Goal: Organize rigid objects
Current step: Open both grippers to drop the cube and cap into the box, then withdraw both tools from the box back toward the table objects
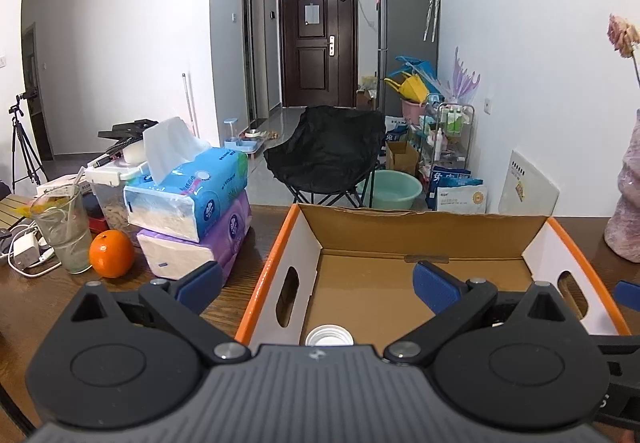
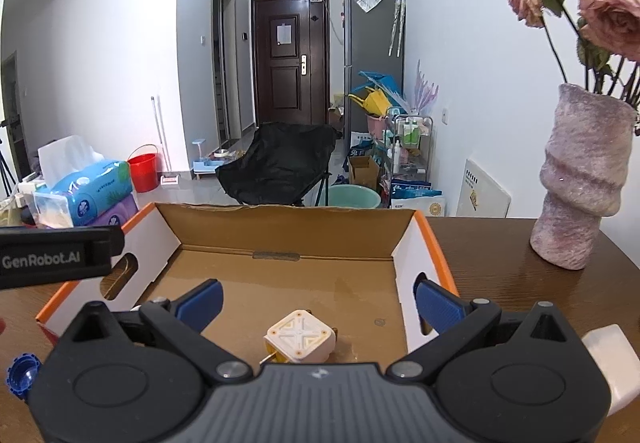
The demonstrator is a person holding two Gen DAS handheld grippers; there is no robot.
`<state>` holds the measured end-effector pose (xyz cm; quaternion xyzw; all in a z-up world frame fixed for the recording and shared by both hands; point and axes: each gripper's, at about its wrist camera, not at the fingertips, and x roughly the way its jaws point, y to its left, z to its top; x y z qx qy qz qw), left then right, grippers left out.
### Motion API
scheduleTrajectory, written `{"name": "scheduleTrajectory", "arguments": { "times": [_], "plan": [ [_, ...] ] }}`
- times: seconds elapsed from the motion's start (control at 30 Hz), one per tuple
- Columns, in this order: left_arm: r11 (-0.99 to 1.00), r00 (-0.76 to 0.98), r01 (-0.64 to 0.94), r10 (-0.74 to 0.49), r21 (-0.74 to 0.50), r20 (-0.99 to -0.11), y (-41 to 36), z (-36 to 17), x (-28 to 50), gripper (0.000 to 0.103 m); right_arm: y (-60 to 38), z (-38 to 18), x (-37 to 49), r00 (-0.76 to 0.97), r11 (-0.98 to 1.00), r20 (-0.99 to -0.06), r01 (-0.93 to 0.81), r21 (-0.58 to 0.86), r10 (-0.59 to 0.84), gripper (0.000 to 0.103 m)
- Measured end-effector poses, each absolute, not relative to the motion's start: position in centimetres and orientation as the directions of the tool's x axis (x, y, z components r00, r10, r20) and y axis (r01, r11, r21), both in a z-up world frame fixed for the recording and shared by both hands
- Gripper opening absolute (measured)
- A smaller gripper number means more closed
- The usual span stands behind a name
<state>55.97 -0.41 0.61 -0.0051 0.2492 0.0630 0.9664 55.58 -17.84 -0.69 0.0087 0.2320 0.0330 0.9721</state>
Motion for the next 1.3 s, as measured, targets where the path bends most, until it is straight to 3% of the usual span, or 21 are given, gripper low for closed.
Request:
{"name": "scheduleTrajectory", "arguments": {
  "times": [1.3],
  "plan": [
    [0.993, 0.878, -0.117, 0.104, 0.002, -0.467, 1.1, 2.6, 39.3, 0.103, -20.5, 0.2, 37.8, 0.919, 0.999, -0.394, -0.036, 0.003, 0.034, 0.103]
  ]
}}
